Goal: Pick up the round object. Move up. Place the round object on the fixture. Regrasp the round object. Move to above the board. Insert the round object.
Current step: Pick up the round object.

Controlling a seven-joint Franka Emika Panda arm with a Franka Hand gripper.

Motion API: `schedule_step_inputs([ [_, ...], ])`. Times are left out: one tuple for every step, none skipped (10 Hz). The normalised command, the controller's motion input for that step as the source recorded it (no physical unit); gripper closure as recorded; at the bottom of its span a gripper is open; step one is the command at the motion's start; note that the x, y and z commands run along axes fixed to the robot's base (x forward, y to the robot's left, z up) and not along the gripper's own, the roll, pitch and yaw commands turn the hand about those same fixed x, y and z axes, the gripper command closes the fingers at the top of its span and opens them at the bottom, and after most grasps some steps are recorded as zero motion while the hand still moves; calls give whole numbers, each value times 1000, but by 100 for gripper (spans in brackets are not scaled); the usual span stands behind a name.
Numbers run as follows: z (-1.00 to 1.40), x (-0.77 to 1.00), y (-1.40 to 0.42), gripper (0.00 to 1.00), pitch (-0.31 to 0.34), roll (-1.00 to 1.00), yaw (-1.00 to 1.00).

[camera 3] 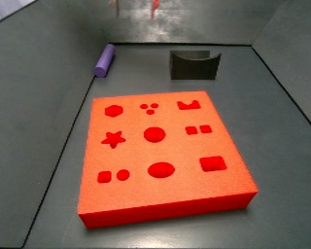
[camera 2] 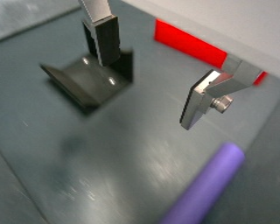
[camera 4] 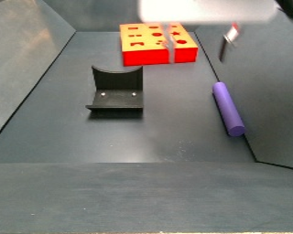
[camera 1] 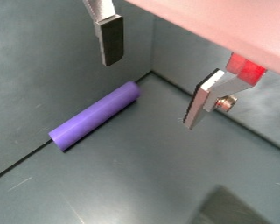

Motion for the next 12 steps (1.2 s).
schedule_step_inputs([
  [-860,-1000,0,0,-131,-54,0],
  [-803,-1000,0,0,-156,-63,0],
  [-803,-920,0,0,-161,-57,0],
  [-743,-417,0,0,-213,-53,77],
  [-874,-171,0,0,-173,-33,51],
  [-929,-131,0,0,-170,-10,0],
  [-1000,146,0,0,-91,-43,0],
  [-980,371,9,0,0,-86,0],
  [-1000,26,34,0,-21,-67,0],
  [-1000,0,274,0,-29,-83,0],
  [-851,80,511,0,0,-149,0],
  [-743,0,571,0,0,-216,-29],
])
